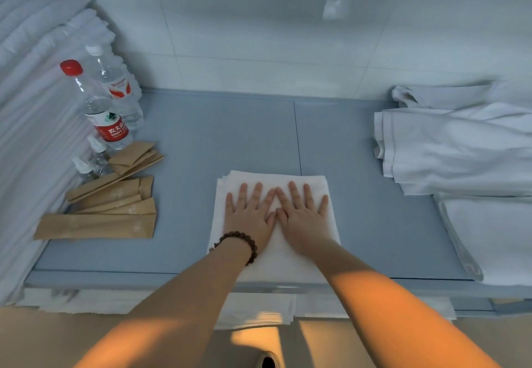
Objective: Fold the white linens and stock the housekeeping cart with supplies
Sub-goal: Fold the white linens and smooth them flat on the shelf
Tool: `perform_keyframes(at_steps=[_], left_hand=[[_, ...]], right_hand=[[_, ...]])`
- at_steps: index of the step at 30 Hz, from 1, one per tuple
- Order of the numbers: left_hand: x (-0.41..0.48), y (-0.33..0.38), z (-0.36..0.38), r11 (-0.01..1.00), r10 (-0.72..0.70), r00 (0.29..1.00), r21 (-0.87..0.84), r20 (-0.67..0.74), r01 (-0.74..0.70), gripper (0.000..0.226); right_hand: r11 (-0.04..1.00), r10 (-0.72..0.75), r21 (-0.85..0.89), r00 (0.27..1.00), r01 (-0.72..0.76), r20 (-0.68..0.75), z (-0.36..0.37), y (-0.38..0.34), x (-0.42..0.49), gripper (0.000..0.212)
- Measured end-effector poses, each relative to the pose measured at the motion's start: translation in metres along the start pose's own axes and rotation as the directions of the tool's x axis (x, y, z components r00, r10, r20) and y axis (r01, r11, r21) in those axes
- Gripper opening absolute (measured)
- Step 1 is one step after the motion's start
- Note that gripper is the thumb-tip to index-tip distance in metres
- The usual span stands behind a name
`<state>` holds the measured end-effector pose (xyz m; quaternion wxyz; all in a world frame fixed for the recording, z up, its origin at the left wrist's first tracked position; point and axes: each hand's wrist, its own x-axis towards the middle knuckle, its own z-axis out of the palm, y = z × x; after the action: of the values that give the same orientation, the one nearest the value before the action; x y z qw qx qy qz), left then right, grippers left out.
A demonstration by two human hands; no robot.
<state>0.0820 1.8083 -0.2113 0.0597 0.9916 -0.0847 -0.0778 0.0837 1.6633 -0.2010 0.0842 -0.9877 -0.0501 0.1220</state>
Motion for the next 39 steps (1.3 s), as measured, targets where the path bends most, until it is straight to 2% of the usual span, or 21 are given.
perform_keyframes(at_steps=[3,7,11,15,18,23,27,32,36,39], left_hand=[[0.007,-0.004,-0.019,1.000,-0.017,0.996,-0.008,0.087,0.018,0.056],[-0.027,0.005,-0.025,0.996,-0.011,1.000,-0.087,0.026,0.013,0.059],[-0.061,0.010,-0.008,0.999,-0.007,0.997,-0.043,0.071,0.010,0.057],[-0.068,0.001,0.006,0.999,-0.048,0.999,-0.016,0.006,0.048,0.056],[-0.068,-0.012,0.012,0.999,-0.052,0.998,0.011,-0.033,0.052,0.056],[-0.064,-0.025,0.011,0.998,-0.031,0.998,0.050,-0.062,0.034,0.063],[-0.077,-0.028,0.014,0.999,-0.034,0.993,0.025,-0.111,0.037,0.065],[-0.089,-0.030,0.013,0.990,-0.130,0.982,-0.062,-0.136,0.123,0.070],[-0.076,-0.039,0.001,0.977,-0.212,0.971,-0.034,-0.114,0.210,0.071],[-0.039,-0.042,-0.012,0.990,-0.138,0.984,-0.021,-0.111,0.136,0.061]], right_hand=[[1.000,0.014,0.017,0.998,-0.015,0.060,-0.016,-0.003,-0.003,0.053],[0.997,0.050,0.063,0.997,-0.046,-0.064,-0.003,-0.003,-0.044,0.053],[0.996,0.091,-0.008,0.996,-0.091,-0.017,0.021,-0.016,-0.063,0.054],[0.993,0.112,-0.034,0.991,-0.114,-0.075,0.034,-0.030,-0.064,0.055],[0.996,0.085,-0.027,0.992,-0.088,-0.097,0.039,-0.039,-0.059,0.055],[0.990,-0.129,-0.065,0.985,0.122,-0.111,0.028,-0.010,-0.048,0.062],[0.999,-0.022,0.033,0.988,0.028,-0.153,0.032,0.011,-0.058,0.067],[0.999,0.027,-0.032,0.989,-0.032,-0.143,0.032,0.003,-0.063,0.070],[0.997,0.018,-0.070,0.981,-0.032,-0.195,0.016,-0.006,-0.049,0.062],[0.998,-0.044,-0.044,0.974,0.035,-0.220,0.003,-0.019,-0.019,0.056]])
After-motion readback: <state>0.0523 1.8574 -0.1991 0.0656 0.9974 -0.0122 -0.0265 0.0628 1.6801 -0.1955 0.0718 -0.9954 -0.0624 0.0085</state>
